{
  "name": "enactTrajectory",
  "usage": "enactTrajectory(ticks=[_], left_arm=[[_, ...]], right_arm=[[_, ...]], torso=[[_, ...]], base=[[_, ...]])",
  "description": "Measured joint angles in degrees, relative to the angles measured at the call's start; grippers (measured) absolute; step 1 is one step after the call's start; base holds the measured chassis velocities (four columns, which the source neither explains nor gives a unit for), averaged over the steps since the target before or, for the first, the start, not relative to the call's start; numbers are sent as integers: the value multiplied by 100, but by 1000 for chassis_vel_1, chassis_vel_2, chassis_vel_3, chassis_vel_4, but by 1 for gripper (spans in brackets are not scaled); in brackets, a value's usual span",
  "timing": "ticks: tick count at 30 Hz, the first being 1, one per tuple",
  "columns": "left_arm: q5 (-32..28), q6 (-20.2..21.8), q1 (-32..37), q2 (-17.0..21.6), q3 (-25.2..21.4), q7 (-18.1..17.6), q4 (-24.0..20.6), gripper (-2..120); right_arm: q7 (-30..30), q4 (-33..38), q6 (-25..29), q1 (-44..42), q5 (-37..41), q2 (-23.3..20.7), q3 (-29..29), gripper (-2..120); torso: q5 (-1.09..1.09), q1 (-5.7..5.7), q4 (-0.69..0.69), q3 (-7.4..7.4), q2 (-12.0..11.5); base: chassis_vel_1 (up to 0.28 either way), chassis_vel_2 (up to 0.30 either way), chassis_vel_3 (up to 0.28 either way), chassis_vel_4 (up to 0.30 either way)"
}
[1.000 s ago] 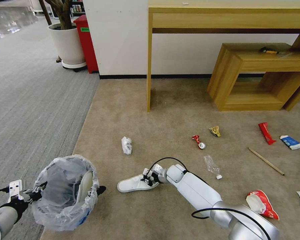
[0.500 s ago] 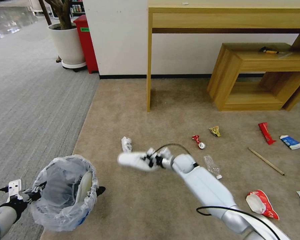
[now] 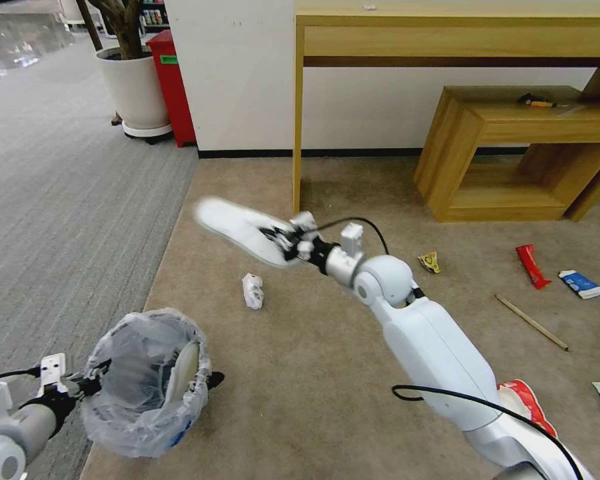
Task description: Pick up the trash bin and place the garbage on the floor into it.
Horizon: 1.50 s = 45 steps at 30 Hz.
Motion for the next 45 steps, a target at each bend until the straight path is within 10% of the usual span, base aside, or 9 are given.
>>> enactTrajectory(ticks=[9, 22, 45], left_arm=[[-90, 0, -306, 311, 506, -256, 149, 0], [-621, 0, -566, 626, 686, -562, 306, 0], [-601, 0, -474, 626, 504, -441, 240, 0]], right_arm=[[560, -458, 417, 63, 204, 514, -1602, 0], [494, -1229, 696, -24, -124, 1082, -2125, 0], [517, -1357, 764, -135, -451, 678, -2210, 86]], torso=[[-1, 0, -1, 0, -1], [0, 0, -1, 0, -1], [1, 0, -1, 1, -1]], base=[[0, 0, 0, 0], [0, 0, 0, 0], [0, 0, 0, 0]])
